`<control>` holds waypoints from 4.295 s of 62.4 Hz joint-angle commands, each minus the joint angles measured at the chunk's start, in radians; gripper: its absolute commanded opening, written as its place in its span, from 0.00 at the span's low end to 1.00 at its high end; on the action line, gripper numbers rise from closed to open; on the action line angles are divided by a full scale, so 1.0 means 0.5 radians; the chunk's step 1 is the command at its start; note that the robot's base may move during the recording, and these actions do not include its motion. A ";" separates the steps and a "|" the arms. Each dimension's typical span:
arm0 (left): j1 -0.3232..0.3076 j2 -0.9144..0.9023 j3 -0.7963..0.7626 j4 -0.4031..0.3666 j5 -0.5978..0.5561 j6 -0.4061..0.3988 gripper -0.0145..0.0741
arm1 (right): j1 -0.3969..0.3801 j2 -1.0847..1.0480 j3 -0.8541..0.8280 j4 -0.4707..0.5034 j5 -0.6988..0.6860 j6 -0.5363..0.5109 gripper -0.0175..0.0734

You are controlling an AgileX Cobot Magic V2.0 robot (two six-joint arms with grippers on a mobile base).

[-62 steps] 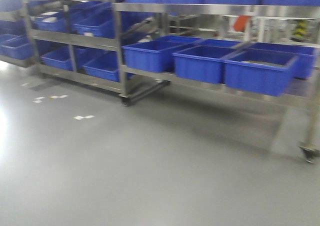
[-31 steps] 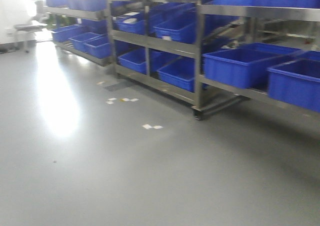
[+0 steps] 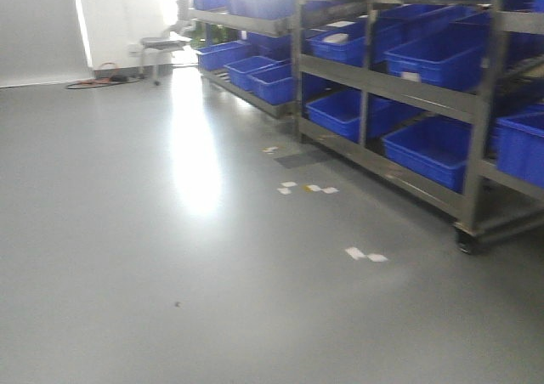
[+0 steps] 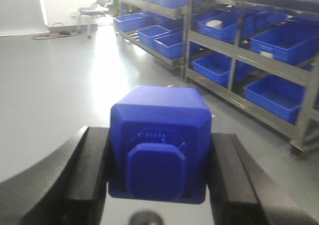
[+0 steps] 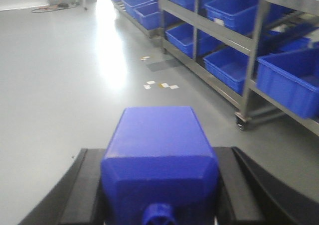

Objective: Pick and sort blue part to right shelf
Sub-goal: 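Drive the base along the aisle past the bin racks, then turn and drive the base up to the rack of blue bins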

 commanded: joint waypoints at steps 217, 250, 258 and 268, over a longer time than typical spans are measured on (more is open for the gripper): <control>0.005 0.066 -0.064 0.004 -0.197 -0.007 0.46 | -0.011 0.014 -0.059 0.009 -0.187 -0.015 0.60; 0.005 0.066 -0.064 0.004 -0.197 -0.007 0.46 | -0.011 0.014 -0.059 0.009 -0.187 -0.015 0.60; 0.005 0.066 -0.064 0.004 -0.197 -0.007 0.46 | -0.011 0.014 -0.059 0.009 -0.187 -0.015 0.60; 0.005 0.066 -0.064 0.004 -0.197 -0.007 0.46 | -0.011 0.014 -0.059 0.009 -0.187 -0.015 0.60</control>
